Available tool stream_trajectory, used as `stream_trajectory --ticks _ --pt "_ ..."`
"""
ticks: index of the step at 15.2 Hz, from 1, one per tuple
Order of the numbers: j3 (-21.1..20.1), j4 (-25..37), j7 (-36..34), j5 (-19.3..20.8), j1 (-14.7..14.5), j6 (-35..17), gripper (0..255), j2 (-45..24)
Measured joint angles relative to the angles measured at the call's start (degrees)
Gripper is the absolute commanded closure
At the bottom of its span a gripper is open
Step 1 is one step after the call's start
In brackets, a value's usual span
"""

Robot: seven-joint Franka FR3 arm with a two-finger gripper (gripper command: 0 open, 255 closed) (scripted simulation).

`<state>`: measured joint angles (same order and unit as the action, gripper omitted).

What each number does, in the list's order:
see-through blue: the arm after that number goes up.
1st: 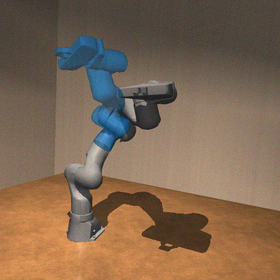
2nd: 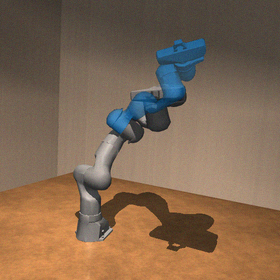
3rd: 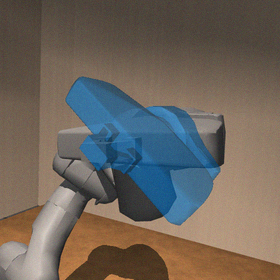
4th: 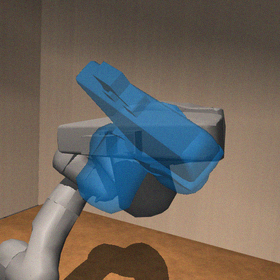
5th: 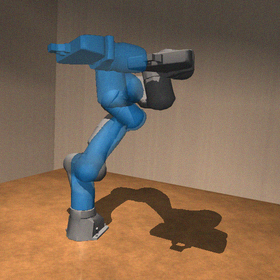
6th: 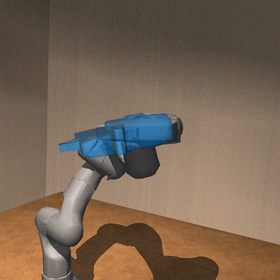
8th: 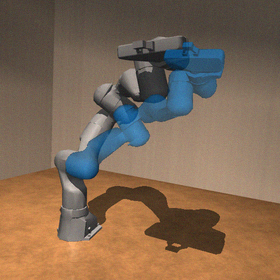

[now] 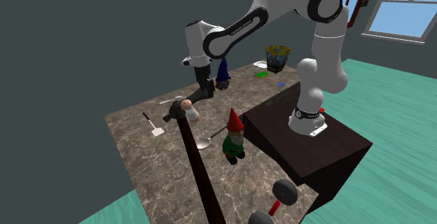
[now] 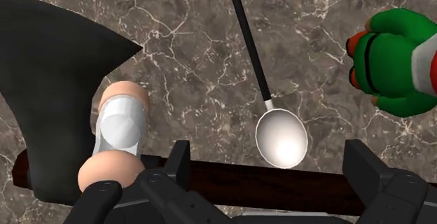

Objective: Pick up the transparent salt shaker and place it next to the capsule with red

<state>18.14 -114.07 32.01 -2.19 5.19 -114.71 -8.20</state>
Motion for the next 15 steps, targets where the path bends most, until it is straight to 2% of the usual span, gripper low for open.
stream_trajectory --ticks 7,15 --pt "0.45 15.24 4.6 -3.18 3.84 0.9 0 -15.47" --pt "-0.39 38.05 7.8 -5.88 10.02 5.31 0 -34.52"
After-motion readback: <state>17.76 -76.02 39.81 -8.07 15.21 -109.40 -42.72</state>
